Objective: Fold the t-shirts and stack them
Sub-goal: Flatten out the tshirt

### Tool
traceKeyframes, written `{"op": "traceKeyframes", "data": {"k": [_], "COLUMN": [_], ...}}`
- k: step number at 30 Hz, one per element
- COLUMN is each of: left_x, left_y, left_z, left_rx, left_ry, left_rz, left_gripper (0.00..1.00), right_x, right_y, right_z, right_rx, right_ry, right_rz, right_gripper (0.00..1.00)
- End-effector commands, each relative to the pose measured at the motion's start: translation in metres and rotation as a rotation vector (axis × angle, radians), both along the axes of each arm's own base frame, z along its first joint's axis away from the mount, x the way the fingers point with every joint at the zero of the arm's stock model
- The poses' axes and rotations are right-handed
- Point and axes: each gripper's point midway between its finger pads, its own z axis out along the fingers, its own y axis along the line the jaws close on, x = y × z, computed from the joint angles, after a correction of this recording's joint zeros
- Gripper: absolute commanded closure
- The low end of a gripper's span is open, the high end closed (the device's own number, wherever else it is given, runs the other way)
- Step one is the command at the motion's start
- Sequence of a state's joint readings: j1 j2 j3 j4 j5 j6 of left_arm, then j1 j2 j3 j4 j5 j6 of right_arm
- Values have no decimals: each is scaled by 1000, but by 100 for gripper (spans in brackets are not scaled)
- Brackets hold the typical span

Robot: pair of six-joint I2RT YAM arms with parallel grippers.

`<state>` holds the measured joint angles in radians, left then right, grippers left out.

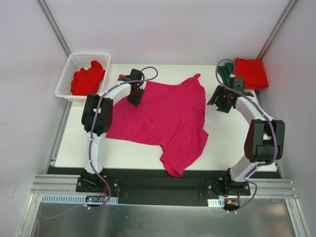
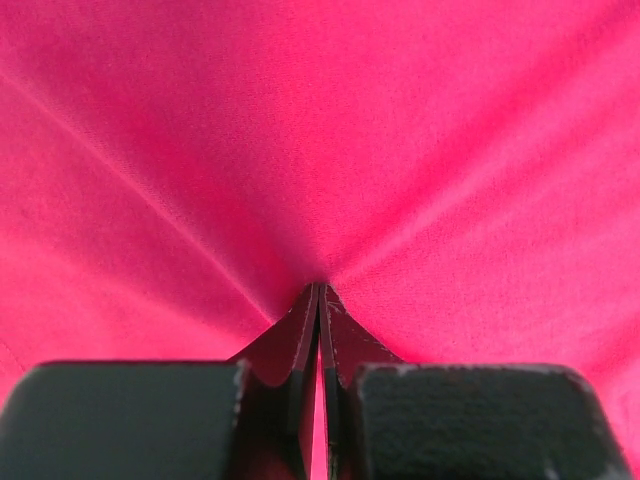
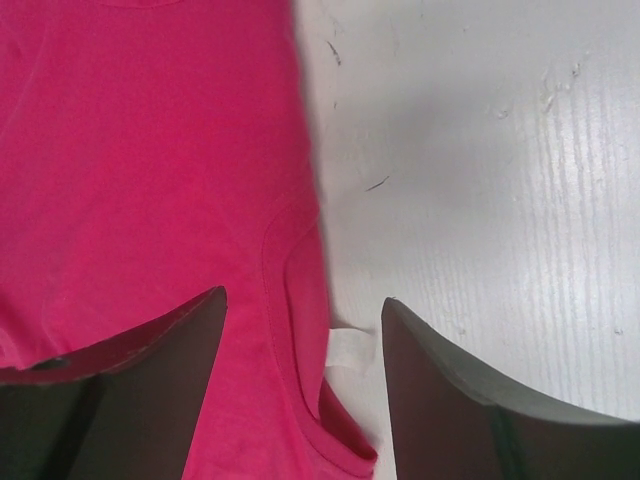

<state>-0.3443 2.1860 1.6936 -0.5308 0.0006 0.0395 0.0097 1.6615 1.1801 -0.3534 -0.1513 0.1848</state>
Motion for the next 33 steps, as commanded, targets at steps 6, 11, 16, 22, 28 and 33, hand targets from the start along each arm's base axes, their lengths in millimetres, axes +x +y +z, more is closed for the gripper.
{"op": "traceKeyframes", "data": {"k": [6,11,16,22,28,33], "left_x": [-13,-15,-15,-15,-16,-17], "left_y": [43,41,37,37,37,36], "left_z": [-2,-1,1,1,2,2], "left_rx": [105,92,76,74,71,68], "left_ry": [70,78,75,75,77,79], "left_rz": [70,64,64,64,65,64], "left_gripper": [100,100,100,100,100,100], "right_x": [26,43,59,74,84,92], "right_y": [22,37,43,45,48,52], "right_z": [10,-6,-11,-19,-32,-36], "right_rx": [129,202,203,204,216,236], "right_ry": [-40,-21,-21,-14,12,19], "right_rz": [46,70,84,91,98,114], "right_gripper": [34,34,35,35,41,48]}}
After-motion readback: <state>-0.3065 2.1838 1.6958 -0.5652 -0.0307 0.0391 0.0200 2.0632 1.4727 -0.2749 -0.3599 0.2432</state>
